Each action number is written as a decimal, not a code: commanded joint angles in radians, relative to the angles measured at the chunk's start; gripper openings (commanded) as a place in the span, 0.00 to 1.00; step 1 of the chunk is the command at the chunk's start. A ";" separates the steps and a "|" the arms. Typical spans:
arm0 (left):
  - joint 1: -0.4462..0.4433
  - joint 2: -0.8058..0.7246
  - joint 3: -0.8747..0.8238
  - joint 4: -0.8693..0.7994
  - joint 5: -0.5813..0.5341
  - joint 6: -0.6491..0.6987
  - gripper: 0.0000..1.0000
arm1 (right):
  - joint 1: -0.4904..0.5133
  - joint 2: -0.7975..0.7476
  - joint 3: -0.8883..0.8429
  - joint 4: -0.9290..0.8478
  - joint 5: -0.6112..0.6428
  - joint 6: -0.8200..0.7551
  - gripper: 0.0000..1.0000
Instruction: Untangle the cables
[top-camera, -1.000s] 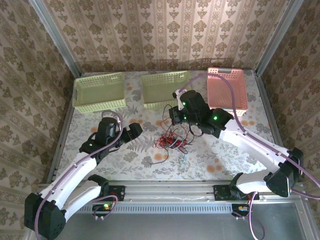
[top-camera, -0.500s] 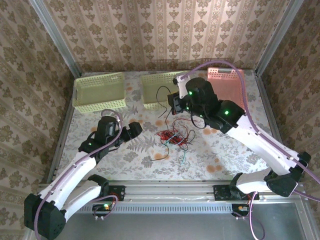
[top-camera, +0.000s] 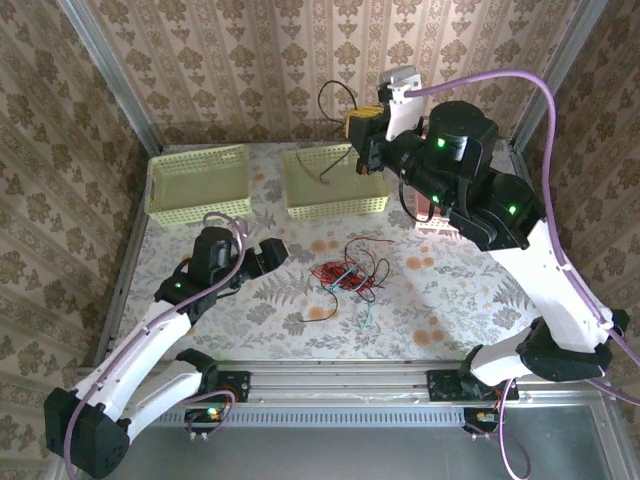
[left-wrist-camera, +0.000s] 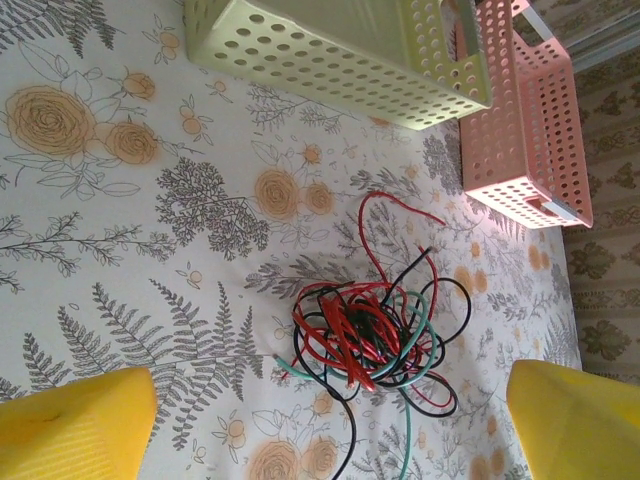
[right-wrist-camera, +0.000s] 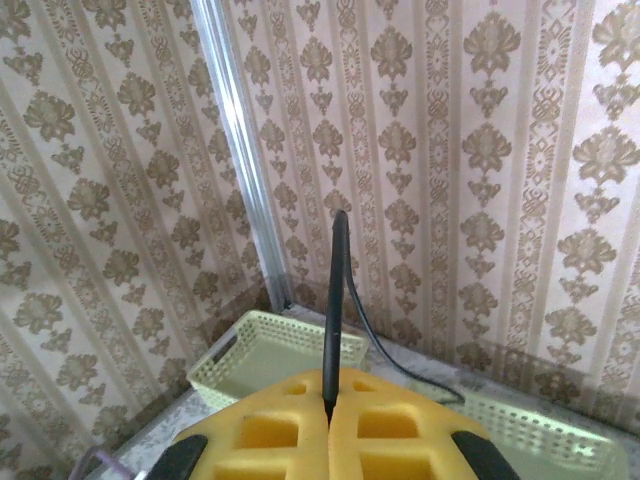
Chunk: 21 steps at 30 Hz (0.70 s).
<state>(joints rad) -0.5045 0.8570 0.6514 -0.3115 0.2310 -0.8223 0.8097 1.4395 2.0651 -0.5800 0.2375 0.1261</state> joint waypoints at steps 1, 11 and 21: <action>-0.009 -0.031 0.029 -0.025 -0.003 0.029 0.92 | 0.000 0.055 0.016 -0.015 0.073 -0.066 0.00; -0.006 -0.111 -0.008 -0.089 -0.056 0.026 0.92 | -0.199 0.209 0.090 -0.034 0.026 0.019 0.00; -0.005 -0.130 -0.043 -0.096 -0.072 0.017 0.93 | -0.393 0.309 0.182 -0.096 0.185 0.050 0.00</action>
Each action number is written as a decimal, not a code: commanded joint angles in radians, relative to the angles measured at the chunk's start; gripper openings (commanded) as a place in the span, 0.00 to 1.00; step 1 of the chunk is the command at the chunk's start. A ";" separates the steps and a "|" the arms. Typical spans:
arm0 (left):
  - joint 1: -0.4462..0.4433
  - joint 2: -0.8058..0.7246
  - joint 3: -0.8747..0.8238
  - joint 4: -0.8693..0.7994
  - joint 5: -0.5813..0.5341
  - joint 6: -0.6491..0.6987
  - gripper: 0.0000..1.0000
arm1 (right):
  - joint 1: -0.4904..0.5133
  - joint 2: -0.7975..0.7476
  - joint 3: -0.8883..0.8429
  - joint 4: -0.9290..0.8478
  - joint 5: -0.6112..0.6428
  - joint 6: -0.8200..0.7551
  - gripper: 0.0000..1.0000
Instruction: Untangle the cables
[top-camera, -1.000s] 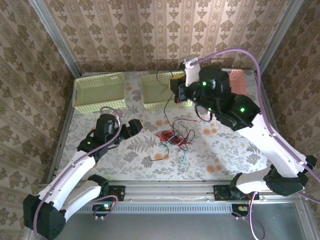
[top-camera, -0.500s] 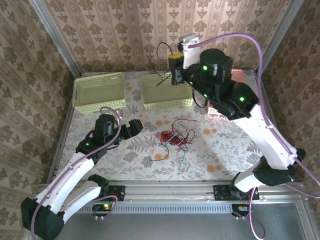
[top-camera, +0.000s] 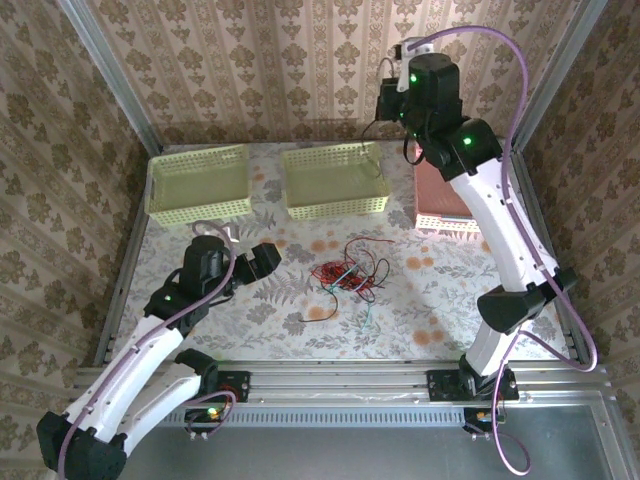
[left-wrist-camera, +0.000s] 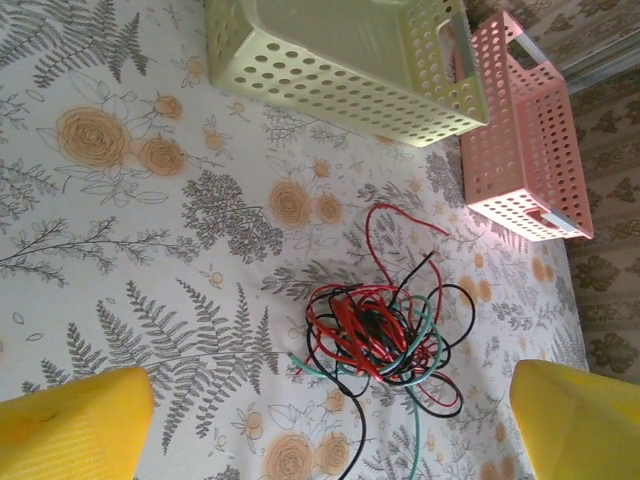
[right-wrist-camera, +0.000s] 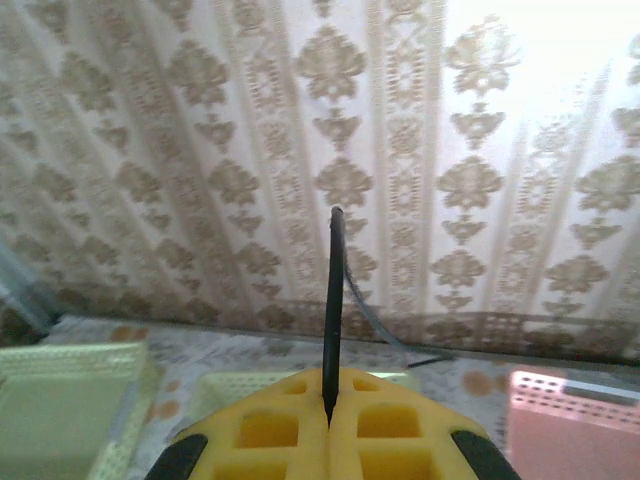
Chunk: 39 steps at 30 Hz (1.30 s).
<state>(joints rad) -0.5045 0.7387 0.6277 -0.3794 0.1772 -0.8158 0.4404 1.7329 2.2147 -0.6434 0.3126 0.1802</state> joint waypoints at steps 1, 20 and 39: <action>-0.005 -0.013 -0.024 -0.027 -0.018 0.010 0.93 | -0.044 0.017 0.030 -0.037 0.133 -0.002 0.00; -0.003 0.014 -0.051 0.008 -0.004 0.004 0.94 | -0.418 -0.048 -0.493 0.076 0.176 0.218 0.00; -0.011 0.160 -0.055 0.158 0.129 0.046 0.96 | -0.335 -0.212 -0.824 0.077 0.103 0.210 0.55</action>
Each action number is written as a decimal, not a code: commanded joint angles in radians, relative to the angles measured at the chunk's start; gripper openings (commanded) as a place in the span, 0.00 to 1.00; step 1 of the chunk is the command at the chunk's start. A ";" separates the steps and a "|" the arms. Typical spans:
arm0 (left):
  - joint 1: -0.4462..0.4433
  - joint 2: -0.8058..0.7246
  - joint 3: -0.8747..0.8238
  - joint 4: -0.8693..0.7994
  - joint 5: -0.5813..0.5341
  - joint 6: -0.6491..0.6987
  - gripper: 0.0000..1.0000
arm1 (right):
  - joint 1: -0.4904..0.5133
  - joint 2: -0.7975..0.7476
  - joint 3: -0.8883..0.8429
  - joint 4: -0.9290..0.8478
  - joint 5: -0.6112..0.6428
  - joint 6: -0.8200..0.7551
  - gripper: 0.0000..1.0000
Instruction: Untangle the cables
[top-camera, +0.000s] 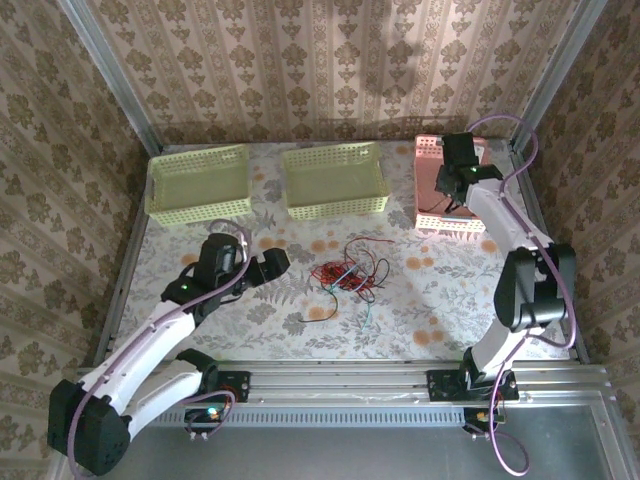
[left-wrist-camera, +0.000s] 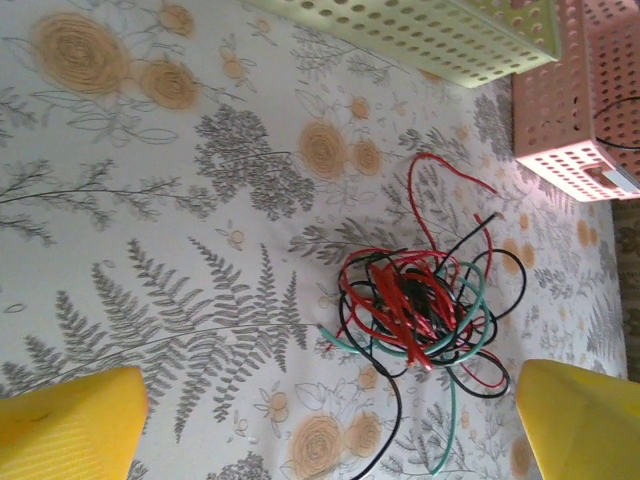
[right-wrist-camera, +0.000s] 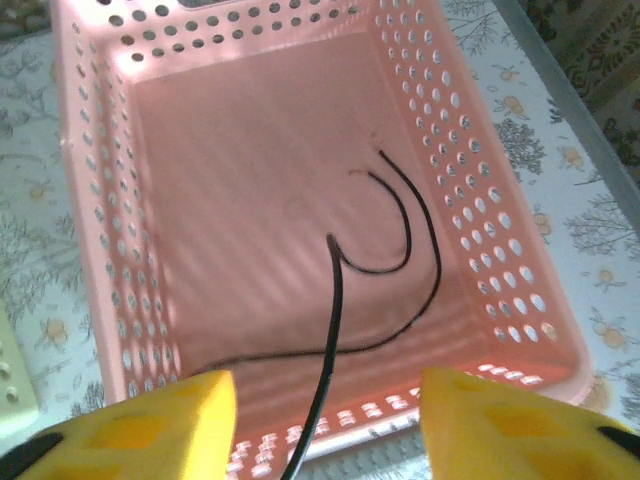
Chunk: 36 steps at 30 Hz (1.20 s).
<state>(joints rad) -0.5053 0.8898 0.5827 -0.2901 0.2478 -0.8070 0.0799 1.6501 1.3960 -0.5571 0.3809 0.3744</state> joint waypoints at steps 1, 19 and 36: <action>-0.012 0.017 -0.008 0.076 0.059 0.039 0.96 | 0.036 -0.163 -0.018 -0.014 0.047 0.021 0.56; -0.154 0.352 0.117 0.119 0.050 0.113 0.85 | 0.457 -0.431 -0.455 0.121 -0.438 0.054 0.51; -0.177 0.662 0.211 0.269 0.068 0.123 0.63 | 0.530 -0.131 -0.556 0.452 -0.543 0.474 0.39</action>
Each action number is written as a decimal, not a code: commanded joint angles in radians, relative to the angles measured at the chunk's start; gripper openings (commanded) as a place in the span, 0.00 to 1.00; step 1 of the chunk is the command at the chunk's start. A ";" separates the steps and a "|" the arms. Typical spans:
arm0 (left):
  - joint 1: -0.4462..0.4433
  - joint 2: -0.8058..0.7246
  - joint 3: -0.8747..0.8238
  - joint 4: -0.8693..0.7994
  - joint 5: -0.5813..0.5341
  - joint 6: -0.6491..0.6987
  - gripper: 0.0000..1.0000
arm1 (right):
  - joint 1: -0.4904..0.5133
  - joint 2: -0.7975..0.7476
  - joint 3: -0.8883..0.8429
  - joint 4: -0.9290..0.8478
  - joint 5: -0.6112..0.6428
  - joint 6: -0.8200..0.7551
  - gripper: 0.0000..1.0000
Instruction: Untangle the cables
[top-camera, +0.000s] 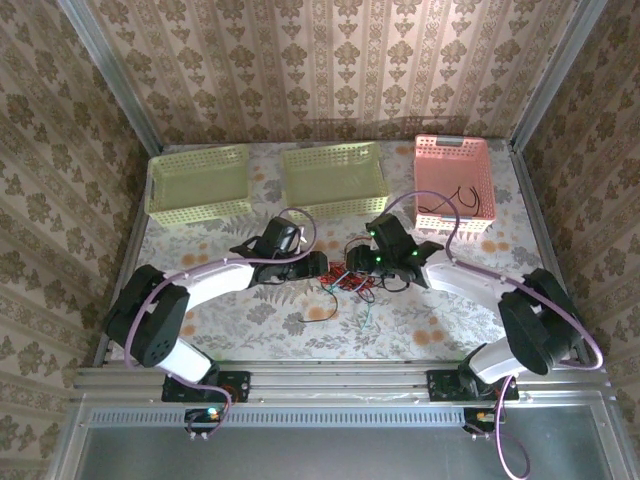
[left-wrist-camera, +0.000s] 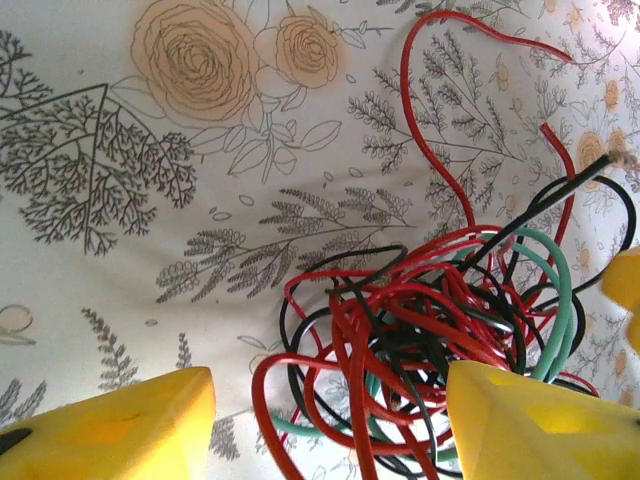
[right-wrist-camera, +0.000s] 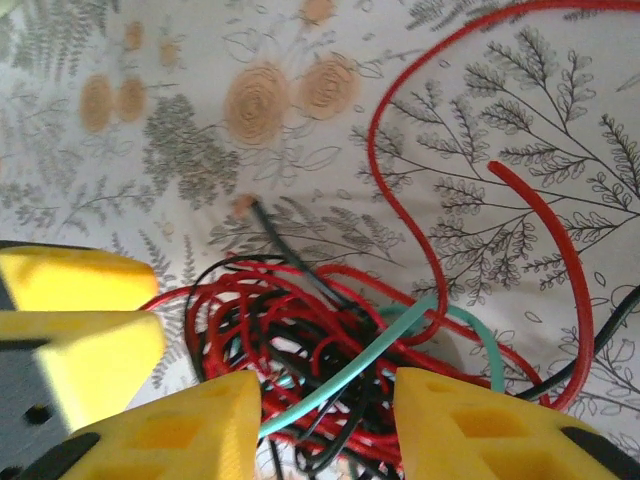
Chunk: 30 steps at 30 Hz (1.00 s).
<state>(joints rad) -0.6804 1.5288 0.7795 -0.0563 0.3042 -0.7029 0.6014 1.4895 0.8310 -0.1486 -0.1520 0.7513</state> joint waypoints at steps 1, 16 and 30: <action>-0.002 0.031 0.008 0.046 0.017 0.017 0.62 | 0.013 0.031 -0.002 0.057 -0.006 0.114 0.38; 0.001 0.077 -0.035 0.160 0.061 -0.021 0.26 | 0.031 0.008 -0.014 0.094 -0.009 0.131 0.00; 0.062 -0.197 -0.083 0.019 0.003 0.029 0.00 | 0.060 -0.205 0.091 -0.050 0.084 0.009 0.00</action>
<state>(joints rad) -0.6407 1.3991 0.7120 0.0120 0.3202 -0.7052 0.6529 1.3396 0.8688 -0.1413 -0.1162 0.8108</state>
